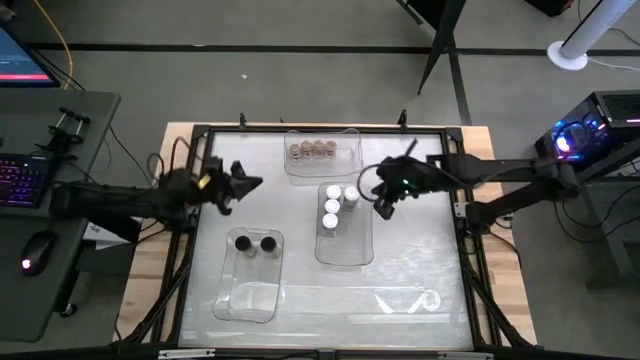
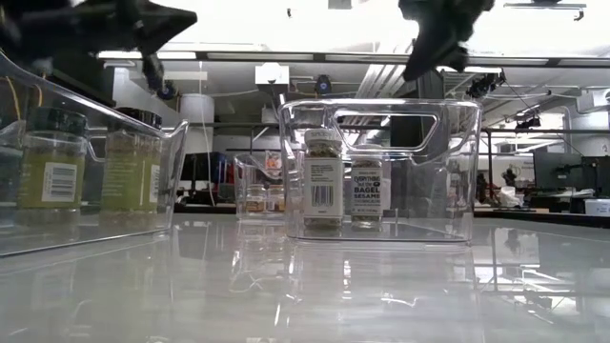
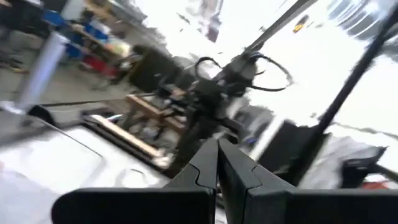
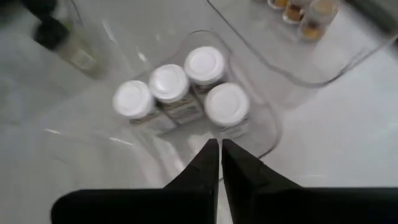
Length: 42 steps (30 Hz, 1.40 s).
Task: Sort spices by type
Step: Return to Home Position
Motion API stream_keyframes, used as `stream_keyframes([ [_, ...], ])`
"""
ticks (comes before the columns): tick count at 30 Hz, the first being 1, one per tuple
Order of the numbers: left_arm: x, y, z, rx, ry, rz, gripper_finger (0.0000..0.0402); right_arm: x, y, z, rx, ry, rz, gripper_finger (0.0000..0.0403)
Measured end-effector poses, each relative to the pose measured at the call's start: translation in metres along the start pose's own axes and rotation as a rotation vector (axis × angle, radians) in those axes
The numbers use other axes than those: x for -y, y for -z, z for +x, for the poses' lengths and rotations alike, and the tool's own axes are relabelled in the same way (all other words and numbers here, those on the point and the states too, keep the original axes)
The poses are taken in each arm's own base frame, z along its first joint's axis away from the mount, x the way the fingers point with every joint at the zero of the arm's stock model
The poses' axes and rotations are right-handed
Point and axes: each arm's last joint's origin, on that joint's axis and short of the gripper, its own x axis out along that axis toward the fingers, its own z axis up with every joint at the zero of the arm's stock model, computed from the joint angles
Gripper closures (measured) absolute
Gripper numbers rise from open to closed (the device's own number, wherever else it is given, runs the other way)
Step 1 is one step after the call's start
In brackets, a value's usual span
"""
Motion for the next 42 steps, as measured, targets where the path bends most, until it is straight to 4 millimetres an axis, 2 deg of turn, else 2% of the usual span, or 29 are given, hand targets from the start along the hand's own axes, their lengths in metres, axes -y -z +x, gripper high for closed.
stream_keyframes([
  [4,-0.005,0.028,-0.021,0.069,0.01,-0.063,0.0402,-0.006,0.021,-0.002,0.06,-0.079,0.132,0.04],
  [9,-0.006,0.041,-0.033,0.067,0.001,-0.057,0.0402,-0.014,0.029,-0.002,0.133,-0.172,0.264,0.04],
  [12,-0.01,0.048,-0.035,-0.008,-0.047,-0.003,0.0402,-0.017,0.034,-0.001,0.109,-0.178,0.295,0.0401],
  [16,-0.019,0.054,-0.038,-0.087,-0.128,-0.011,0.0401,-0.024,0.043,-0.004,0.072,-0.201,0.26,0.0402],
  [22,-0.018,0.052,-0.04,-0.079,-0.102,-0.128,0.0402,-0.025,0.057,-0.025,0.051,-0.217,0.16,0.0402],
  [27,-0.018,0.052,-0.04,-0.082,-0.104,-0.11,0.0402,-0.012,0.065,-0.053,0.161,-0.173,0.054,0.0402],
  [30,-0.018,0.052,-0.04,-0.083,-0.103,-0.081,0.0402,0.001,0.08,-0.06,0.264,-0.224,0.014,0.0402],
  [33,-0.018,0.052,-0.04,-0.084,-0.103,-0.072,0.0402,0.012,0.1,-0.049,0.429,-0.335,0.03,0.0402],
  [38,-0.018,0.052,-0.04,-0.084,-0.102,-0.072,0.0402,0.026,0.124,-0.01,0.755,-0.531,0.078,0.0403],
  [42,-0.018,0.052,-0.04,-0.084,-0.102,-0.072,0.0402,0.045,0.141,0.018,0.813,-0.516,0.084,0.0403],
])
